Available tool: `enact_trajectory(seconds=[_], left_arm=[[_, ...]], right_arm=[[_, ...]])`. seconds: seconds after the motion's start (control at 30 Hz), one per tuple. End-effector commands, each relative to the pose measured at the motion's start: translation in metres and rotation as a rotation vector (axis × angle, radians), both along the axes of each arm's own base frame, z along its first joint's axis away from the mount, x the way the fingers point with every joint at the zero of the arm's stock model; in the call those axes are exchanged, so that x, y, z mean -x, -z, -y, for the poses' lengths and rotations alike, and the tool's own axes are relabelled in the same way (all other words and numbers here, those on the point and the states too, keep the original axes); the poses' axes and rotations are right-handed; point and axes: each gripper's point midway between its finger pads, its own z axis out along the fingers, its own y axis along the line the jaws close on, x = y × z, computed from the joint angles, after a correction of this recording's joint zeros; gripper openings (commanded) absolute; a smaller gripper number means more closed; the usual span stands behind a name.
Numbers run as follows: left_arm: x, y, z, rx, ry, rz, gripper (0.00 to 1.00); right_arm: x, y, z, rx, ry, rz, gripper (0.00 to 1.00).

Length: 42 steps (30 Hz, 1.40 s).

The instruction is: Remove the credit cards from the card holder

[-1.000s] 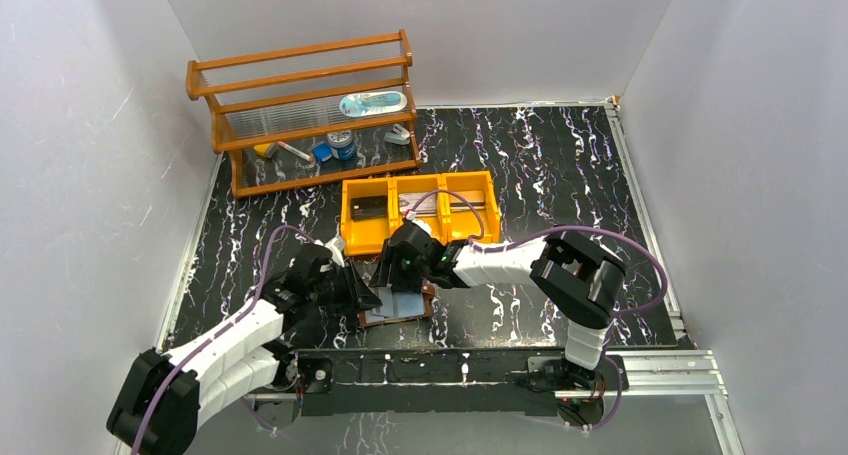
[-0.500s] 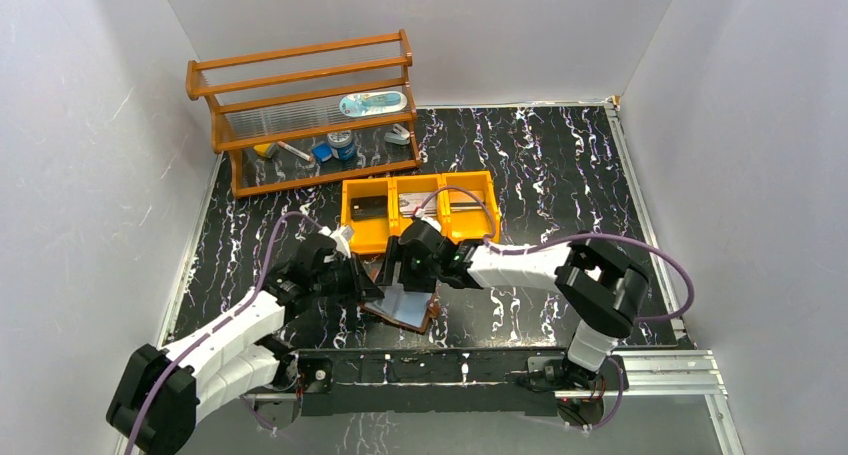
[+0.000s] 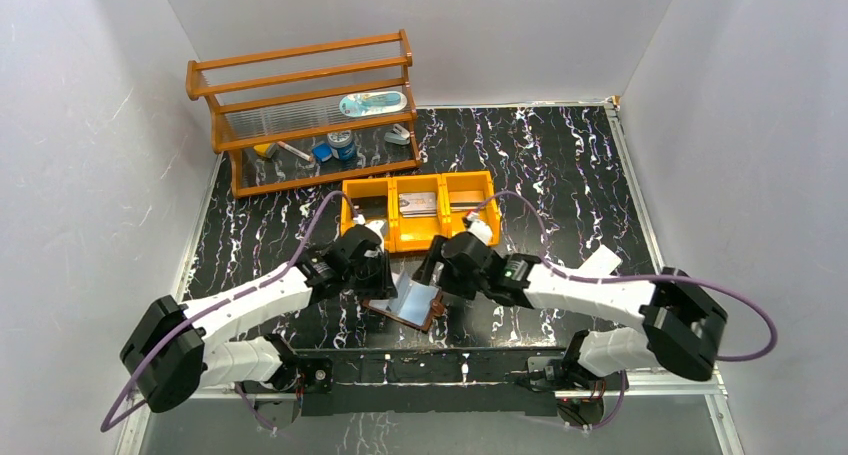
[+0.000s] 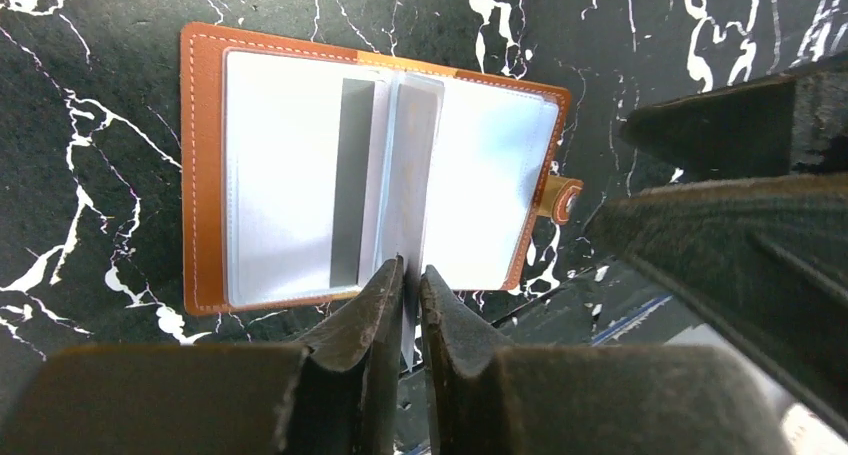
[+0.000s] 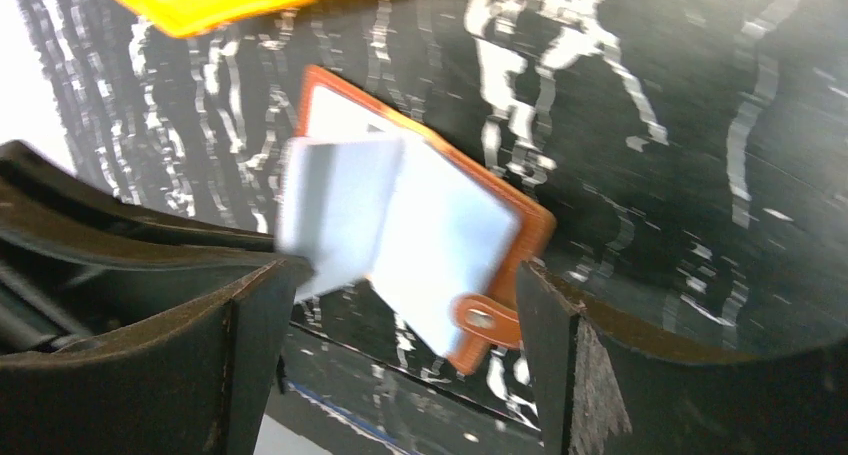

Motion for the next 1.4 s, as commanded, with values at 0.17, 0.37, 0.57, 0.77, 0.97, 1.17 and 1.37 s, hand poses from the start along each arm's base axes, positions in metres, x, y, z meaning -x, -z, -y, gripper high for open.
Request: enact_trajectory(seconds=[0.17,0.37,0.57,0.77,0.97,1.17,1.37], left_arm=[[-0.003,0.004,0.012,-0.218,0.057,0.121,0.15],[0.014,0.0,0.049,-0.172,0.16,0.114,0.35],[0.014,-0.021,0.063,-0.066,0.167,0.137,0.58],[-0.005,-0.033,0.016,-0.216,0.055,0.203,0.76],[-0.023,-0.031,-0.022,-0.175,-0.048,0.137,0.77],[-0.031,-0.037,-0.041,-0.069,-0.13,0.117,0.79],[-0.023,-0.027,-0.068,-0.122,-0.24,0.112,0.8]], right_arm=[[0.009,0.008,0.045,-0.07,0.154,-0.015,0.81],[0.014,0.018,0.058,-0.068,0.176,-0.03,0.74],[0.014,0.017,0.06,-0.079,0.173,-0.025,0.75],[0.011,0.001,0.056,-0.117,0.153,0.017,0.8],[0.011,-0.017,0.042,-0.155,0.076,0.059,0.8],[0.016,-0.04,0.008,-0.173,-0.1,0.074,0.78],[0.022,-0.038,-0.037,-0.185,-0.24,0.017,0.74]])
